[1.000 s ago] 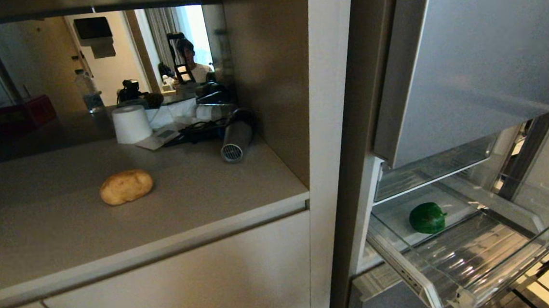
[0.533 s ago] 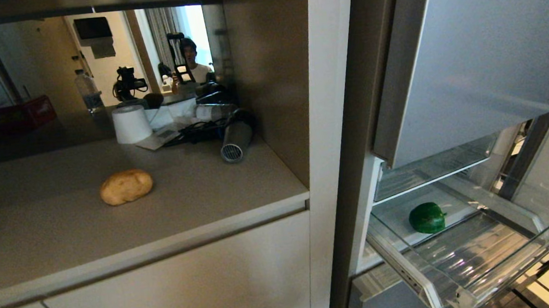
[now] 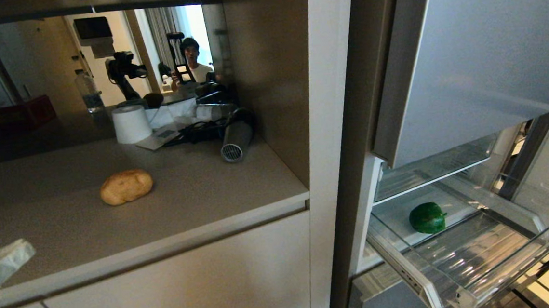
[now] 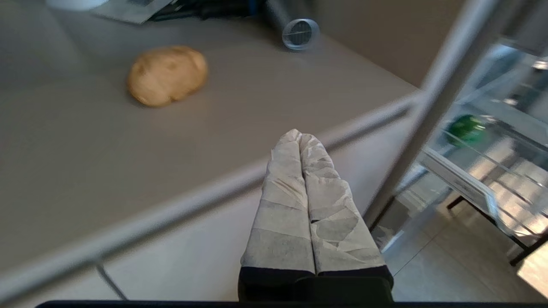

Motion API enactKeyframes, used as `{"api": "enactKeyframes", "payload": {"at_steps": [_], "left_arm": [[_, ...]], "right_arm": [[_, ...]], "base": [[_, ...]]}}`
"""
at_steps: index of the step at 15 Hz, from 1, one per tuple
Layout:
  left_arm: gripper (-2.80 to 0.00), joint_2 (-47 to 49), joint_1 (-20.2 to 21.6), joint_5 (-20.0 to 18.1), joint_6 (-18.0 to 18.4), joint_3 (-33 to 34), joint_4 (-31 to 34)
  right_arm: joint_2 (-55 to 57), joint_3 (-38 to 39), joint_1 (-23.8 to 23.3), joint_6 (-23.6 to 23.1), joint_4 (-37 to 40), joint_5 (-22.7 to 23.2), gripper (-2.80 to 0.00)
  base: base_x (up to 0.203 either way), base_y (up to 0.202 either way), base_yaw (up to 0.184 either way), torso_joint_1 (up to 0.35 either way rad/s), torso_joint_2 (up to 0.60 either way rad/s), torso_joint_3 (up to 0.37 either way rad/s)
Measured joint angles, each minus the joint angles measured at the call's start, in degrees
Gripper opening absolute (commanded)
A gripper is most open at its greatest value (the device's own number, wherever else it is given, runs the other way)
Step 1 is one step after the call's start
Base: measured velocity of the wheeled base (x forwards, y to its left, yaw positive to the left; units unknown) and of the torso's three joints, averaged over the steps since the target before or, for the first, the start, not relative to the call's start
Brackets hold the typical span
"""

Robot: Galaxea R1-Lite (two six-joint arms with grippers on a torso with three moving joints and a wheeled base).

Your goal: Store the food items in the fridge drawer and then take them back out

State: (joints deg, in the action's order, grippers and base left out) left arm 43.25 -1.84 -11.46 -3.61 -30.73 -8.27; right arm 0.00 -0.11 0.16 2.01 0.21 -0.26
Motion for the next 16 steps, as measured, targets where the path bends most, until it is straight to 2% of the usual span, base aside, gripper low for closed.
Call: {"api": "enactKeyframes", "payload": {"at_steps": [3, 11, 16], "left_arm": [[-2.80, 8.71, 0.00, 2.17, -0.11, -2.92, -2.01], [-2.80, 21.00, 0.54, 2.81, 0.06, -6.55, -6.29], [-2.80, 29.31, 0.77, 8.83, 0.11, -13.20, -6.49]], "right_arm": [[0.00, 0.00, 0.00, 0.02, 0.03, -0.01, -2.80], [0.00, 0.00, 0.00, 0.00, 0.05, 0.01, -2.80], [0.00, -0.02, 0.00, 0.00, 0.03, 0.01, -2.80]], "base": [[0.000, 0.000, 0.000, 0.000, 0.00, 0.000], [0.000, 0.000, 0.000, 0.000, 0.00, 0.000], [0.000, 0.000, 0.000, 0.000, 0.00, 0.000]]}}
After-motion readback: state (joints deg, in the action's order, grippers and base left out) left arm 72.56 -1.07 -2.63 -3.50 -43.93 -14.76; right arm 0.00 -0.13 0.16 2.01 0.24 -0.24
